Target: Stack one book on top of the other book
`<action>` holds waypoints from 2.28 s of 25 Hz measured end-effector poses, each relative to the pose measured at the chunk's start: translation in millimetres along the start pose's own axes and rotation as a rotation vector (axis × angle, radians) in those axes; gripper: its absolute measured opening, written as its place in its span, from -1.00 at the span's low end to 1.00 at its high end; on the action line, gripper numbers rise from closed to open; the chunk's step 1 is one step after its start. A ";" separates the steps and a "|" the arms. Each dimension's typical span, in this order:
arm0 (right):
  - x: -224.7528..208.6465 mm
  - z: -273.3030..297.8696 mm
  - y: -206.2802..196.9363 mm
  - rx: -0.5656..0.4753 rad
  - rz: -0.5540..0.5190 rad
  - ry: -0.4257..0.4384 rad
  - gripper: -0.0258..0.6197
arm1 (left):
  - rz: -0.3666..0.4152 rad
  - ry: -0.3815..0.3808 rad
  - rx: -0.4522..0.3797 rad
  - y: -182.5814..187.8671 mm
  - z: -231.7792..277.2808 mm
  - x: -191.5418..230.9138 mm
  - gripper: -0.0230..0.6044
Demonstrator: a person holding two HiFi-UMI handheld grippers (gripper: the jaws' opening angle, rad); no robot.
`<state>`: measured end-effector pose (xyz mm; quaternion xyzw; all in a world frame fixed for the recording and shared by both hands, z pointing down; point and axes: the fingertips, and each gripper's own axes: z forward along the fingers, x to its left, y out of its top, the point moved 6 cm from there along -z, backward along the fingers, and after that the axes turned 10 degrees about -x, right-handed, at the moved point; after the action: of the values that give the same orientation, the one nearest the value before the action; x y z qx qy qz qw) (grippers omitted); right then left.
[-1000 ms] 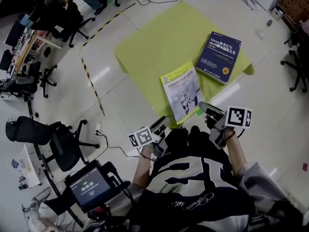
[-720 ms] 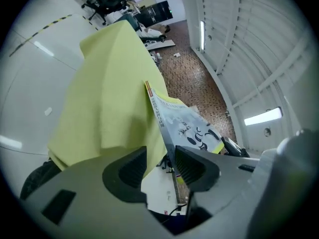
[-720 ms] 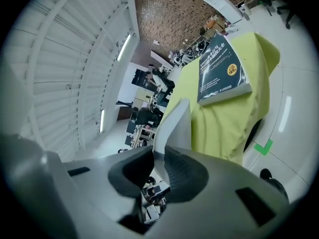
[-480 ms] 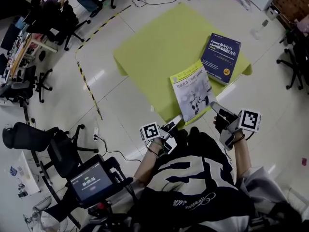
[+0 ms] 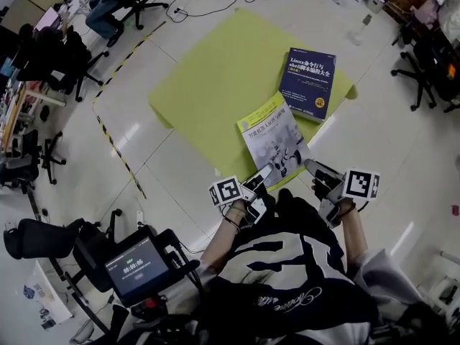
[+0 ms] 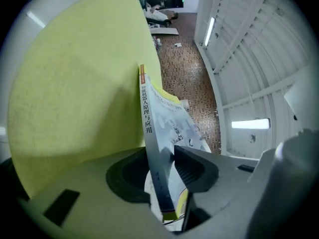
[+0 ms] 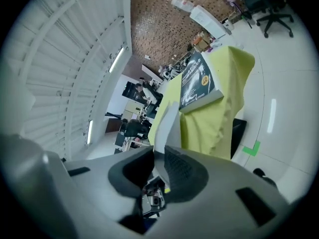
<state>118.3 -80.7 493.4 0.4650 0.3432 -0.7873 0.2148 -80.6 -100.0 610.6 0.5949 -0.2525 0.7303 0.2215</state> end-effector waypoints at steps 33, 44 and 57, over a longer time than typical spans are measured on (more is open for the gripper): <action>-101.1 38.4 167.3 -0.126 -0.220 -0.158 -0.71 | 0.863 0.249 0.243 76.2 238.3 -82.8 -0.48; -134.9 37.9 148.8 -0.161 -0.120 -0.180 -0.68 | 0.946 0.491 -0.024 101.7 178.7 -81.6 -0.33; -76.8 -3.7 132.0 -0.181 -0.448 -0.215 -0.63 | 0.954 0.315 -0.084 55.1 137.8 -136.9 -0.33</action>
<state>243.8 -165.2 514.8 0.2701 0.4819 -0.8261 0.1110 15.9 -232.9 493.2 0.2863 -0.4888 0.8204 -0.0778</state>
